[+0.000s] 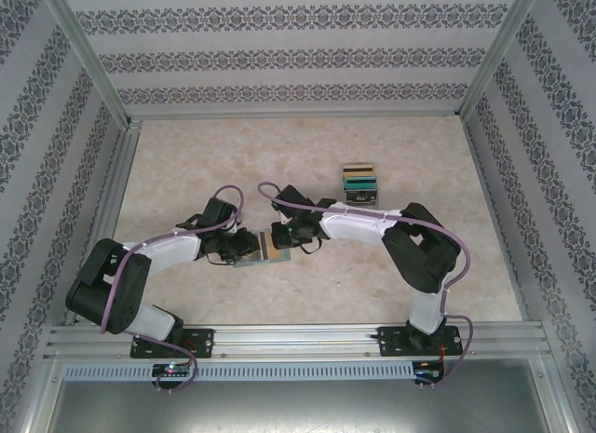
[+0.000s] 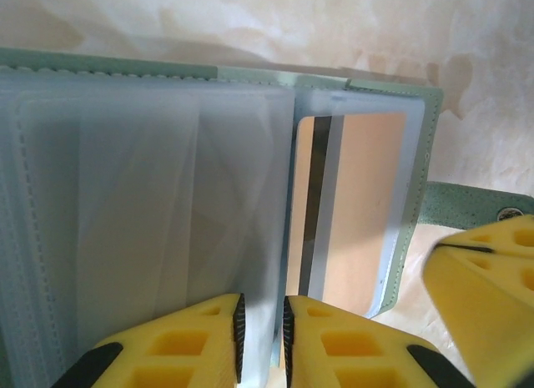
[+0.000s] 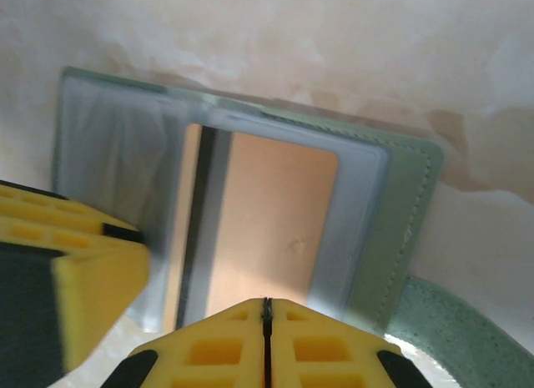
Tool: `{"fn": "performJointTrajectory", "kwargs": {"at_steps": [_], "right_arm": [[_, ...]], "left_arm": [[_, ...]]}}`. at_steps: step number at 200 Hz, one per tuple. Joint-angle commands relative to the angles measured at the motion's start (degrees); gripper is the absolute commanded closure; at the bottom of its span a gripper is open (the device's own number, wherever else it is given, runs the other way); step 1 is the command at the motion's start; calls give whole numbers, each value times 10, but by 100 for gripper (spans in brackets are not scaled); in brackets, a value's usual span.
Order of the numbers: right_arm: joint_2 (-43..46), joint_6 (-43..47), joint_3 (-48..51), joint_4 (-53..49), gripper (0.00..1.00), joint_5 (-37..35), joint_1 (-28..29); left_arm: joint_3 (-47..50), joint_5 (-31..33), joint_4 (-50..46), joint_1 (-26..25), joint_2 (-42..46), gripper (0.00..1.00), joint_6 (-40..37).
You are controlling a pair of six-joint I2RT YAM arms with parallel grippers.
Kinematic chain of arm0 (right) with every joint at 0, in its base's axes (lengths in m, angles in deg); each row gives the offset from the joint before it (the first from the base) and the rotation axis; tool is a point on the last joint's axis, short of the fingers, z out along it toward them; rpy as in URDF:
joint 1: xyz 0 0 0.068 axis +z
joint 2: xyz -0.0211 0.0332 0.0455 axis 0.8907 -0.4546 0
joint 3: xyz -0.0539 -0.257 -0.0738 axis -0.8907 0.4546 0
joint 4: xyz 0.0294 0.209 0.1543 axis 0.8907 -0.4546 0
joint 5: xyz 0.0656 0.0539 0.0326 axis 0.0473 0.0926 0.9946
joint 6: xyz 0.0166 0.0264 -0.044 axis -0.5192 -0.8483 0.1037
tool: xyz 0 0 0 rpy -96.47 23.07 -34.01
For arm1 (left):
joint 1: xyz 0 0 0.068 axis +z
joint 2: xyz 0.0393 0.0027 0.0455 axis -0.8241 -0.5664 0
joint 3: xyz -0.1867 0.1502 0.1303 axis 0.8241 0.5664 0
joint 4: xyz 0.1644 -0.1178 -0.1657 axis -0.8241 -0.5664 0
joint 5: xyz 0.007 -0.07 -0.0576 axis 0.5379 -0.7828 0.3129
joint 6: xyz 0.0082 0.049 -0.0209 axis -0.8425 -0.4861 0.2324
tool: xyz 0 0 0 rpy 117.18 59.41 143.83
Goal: Take the credit cards out of the card holder
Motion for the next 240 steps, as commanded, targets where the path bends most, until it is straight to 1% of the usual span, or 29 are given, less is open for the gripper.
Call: {"fn": "performJointTrajectory", "kwargs": {"at_steps": [1,44,61,86,113,135,168,198,240], "right_arm": [[-13,7,-2,-18,90,-10,5],[-36,7,-7,-18,91,-7,6],[-37,6,-5,-17,91,-7,6],[-37,7,-4,-18,91,-8,6],[-36,6,-2,-18,91,-8,6],[-35,6,0,-19,90,-10,6],[-38,6,-2,-21,91,-9,6],[-39,6,-2,-20,91,-8,6],[-43,6,-6,-18,91,-4,9]], "left_arm": [[9,0,11,8,-5,78,0],[11,-9,24,8,-4,80,7],[15,-11,35,8,-5,83,10],[19,-13,42,7,-15,83,11],[22,-15,48,8,-12,83,16],[16,3,29,8,17,77,17],[7,1,20,8,43,77,15],[10,-19,43,8,21,81,18],[13,-28,57,7,-11,82,20]]}}
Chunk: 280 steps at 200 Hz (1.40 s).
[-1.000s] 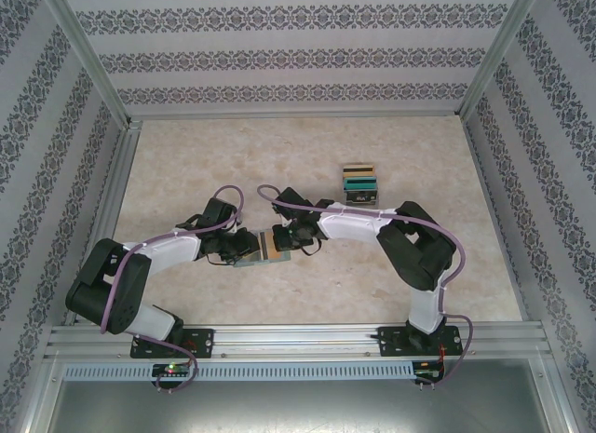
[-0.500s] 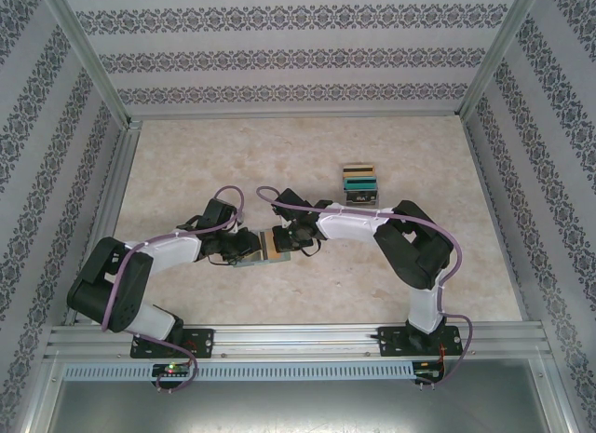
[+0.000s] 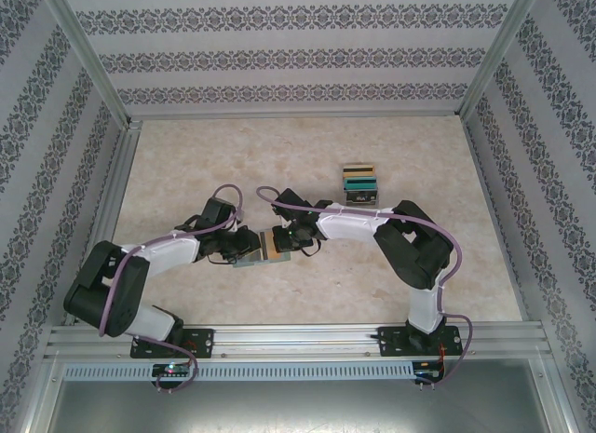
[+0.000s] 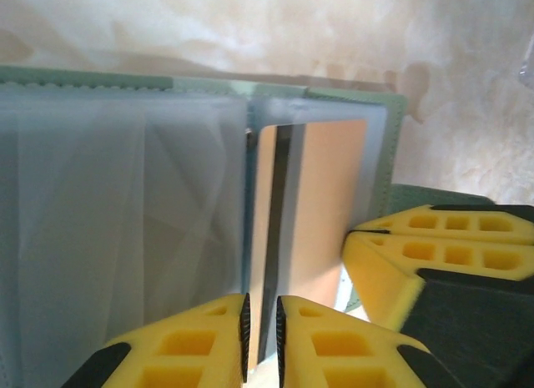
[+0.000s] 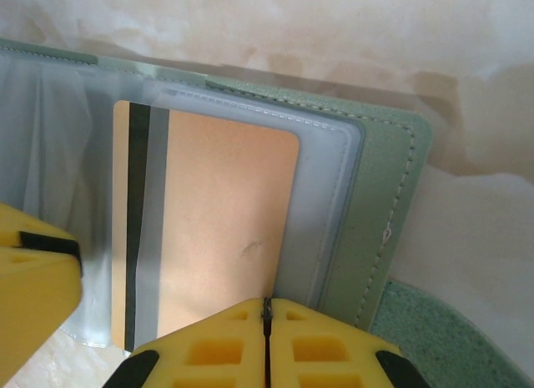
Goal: Take the credit cards out of the card holder
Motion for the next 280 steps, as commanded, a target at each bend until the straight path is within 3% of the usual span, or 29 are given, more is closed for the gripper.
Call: {"fn": "performJointTrajectory", "kwargs": {"at_steps": [1,73,148,280], "right_arm": [[-18,6,-7,-13,91,-4,8],[-26,11,-21,-16,90,2,15],[-29,10,-19,-20,90,-2,15],[-31,9,-13,-18,90,-5,9]], "left_arm": [[2,-10,19,8,-14,82,3],[6,-10,25,7,-28,82,0],[9,2,8,10,-15,90,-11],[25,28,-63,35,45,90,-46]]}}
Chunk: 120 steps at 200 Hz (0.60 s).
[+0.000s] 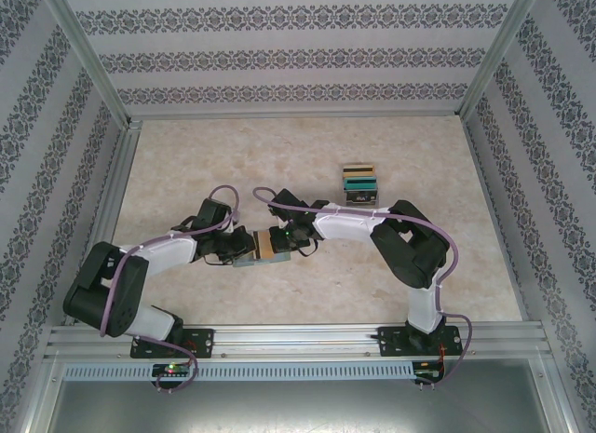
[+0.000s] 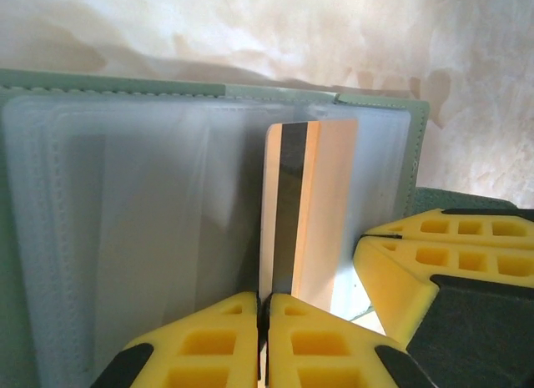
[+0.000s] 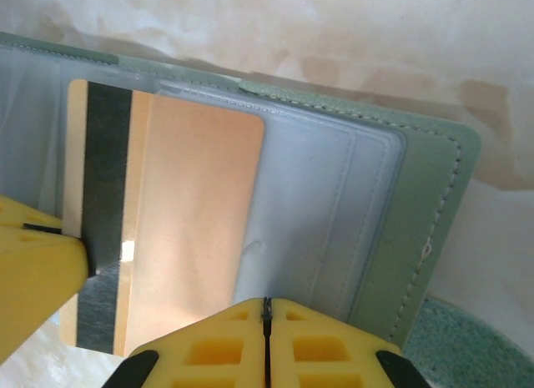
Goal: Take the credit cards out of the card holder
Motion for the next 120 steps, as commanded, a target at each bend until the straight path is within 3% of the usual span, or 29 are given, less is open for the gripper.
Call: {"fn": "performJointTrajectory", "kwargs": {"at_steps": [1,120], "right_arm": [[-18,9,2,-16,90,-8,2],[25,20,-3,-6,85,-3,-6]], "left_arm": [[14,29,-52,11,29,90,-22],[-17,62,-187,17,189,91,-15]]}}
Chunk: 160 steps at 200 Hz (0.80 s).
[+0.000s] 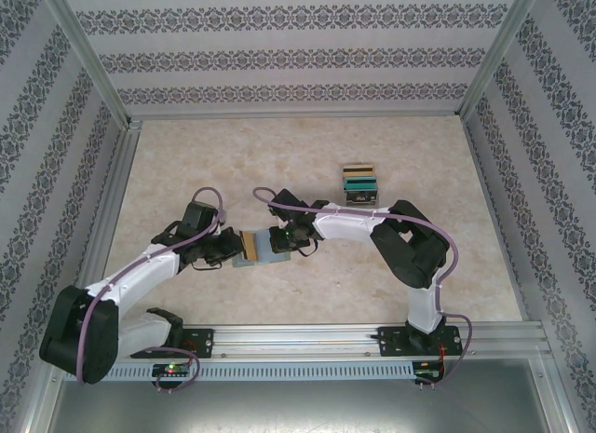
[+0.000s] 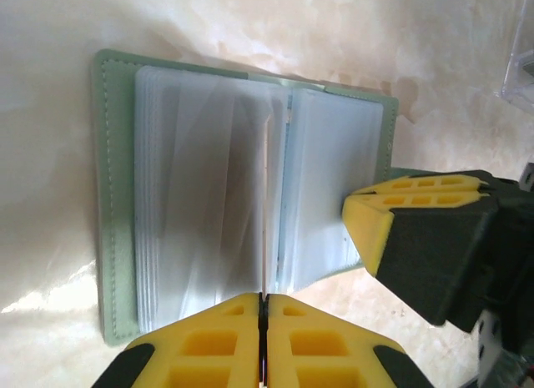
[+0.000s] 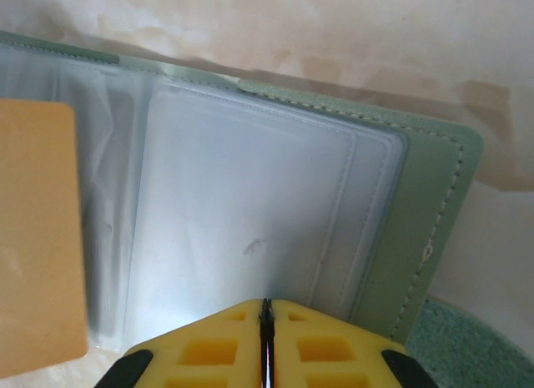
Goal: Take the credit cards out of the card holder
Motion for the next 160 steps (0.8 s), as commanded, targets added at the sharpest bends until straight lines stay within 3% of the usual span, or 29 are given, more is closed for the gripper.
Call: {"fn": "performJointTrajectory", "kwargs": {"at_steps": [1,44,65,117,160], "right_arm": [[25,16,-4,-7,85,-3,-6],[96,11,1,-5,75,4,-21],[136,-8,21,23,71,38,-35],[216,-111,112,179,63,171,-90],[225,-180,159,292,66,249,-118]], "left_arm": [[-29,14,-61,7,30,91,-8],[-53,-2,-68,7,56,91,-6],[-66,-37,-39,8,55,96,-3],[-74,-130,111,7,28,100,54],[-79,-207,232,7,-8,100,110]]}}
